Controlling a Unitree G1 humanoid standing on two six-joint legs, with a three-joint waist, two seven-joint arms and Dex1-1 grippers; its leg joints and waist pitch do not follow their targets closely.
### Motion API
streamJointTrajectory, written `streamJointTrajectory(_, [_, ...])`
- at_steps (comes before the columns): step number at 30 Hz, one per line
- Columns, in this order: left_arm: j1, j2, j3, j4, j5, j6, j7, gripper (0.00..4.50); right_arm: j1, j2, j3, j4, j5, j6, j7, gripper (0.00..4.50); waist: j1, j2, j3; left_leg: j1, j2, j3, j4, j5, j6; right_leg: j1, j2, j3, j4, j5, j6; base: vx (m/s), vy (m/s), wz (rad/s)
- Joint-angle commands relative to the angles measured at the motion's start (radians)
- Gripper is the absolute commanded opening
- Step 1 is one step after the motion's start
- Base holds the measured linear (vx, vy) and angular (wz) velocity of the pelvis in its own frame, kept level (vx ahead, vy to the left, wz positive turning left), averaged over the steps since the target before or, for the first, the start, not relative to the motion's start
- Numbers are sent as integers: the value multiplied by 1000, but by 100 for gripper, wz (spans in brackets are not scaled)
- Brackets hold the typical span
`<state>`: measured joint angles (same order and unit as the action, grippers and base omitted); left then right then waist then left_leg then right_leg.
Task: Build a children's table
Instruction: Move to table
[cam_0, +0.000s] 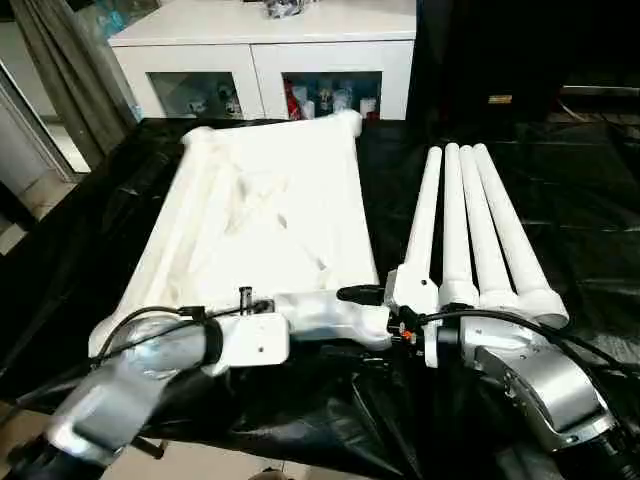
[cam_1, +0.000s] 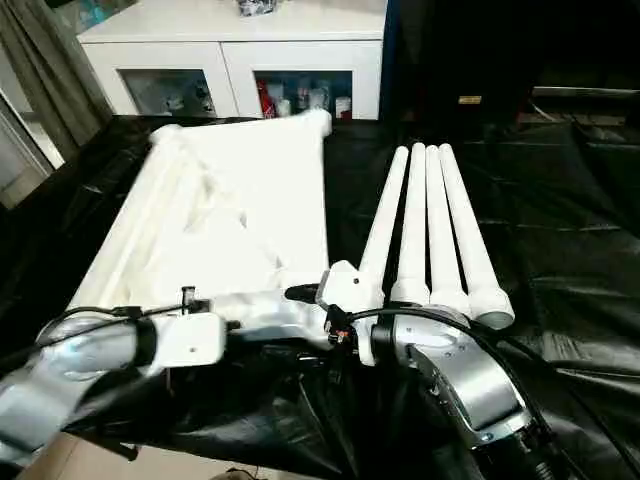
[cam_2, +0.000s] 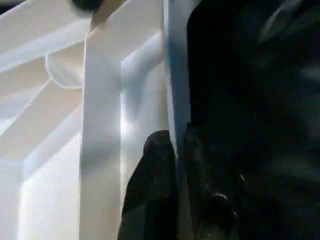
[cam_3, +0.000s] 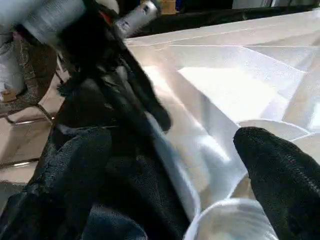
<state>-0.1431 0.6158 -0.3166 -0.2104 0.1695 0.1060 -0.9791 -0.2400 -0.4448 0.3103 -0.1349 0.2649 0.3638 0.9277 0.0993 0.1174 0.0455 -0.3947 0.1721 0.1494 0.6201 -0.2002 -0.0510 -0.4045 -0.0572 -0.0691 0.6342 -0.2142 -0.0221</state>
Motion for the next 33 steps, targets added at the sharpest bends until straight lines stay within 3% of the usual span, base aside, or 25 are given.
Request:
streamJointTrajectory(1, [-10,14,74,-74,-41,-1,1,7,-7,-4,-12,7,-4,-9,6,443,7,-9,-66,10,55,-21,-70,-137,82,52,-86,53,-71,-70,-210,0,0,0])
streamJointTrajectory(6, [-1,24,86,-110,-98,24,-30,2,-14,-13,-15,12,-4,-11,11,443,6,-16,-59,9,52,-20,-74,-161,66,53,-87,56,-80,-184,-178,0,0,0])
streamJointTrajectory(11, [10,51,73,-134,-117,32,-55,1,-17,-17,-15,18,-5,-14,15,443,4,-19,-63,9,52,-20,-71,-129,69,53,-84,56,-75,-143,-174,0,0,0])
streamJointTrajectory(17, [-73,89,70,-89,37,-36,36,0,-22,-17,-17,21,-4,-14,16,443,4,-18,-63,12,52,-20,-71,-137,67,52,-82,56,-79,-159,-163,0,0,0])
streamJointTrajectory(20, [-119,107,84,-88,52,-40,47,0,-23,-9,-14,25,-6,-16,12,443,5,-16,-65,11,50,-21,-71,-134,55,54,-81,55,-73,-129,-171,0,0,0])
streamJointTrajectory(25, [-170,126,106,-69,76,-44,63,0,-24,-1,-10,27,-5,-17,7,443,7,-14,-71,10,49,-21,-62,-79,69,56,-82,52,-60,-12,-201,0,0,0])
streamJointTrajectory(29, [-192,140,117,-44,100,-59,82,0,-20,2,-9,24,-4,-17,4,443,10,-9,-70,11,50,-21,-63,-99,66,56,-82,51,-63,-29,-201,0,0,0])
streamJointTrajectory(33, [-215,148,120,-17,100,-67,104,0,-14,1,-12,20,-2,-16,3,443,16,-9,-70,13,52,-21,-64,-120,52,54,-82,53,-64,-47,-201,0,0,0])
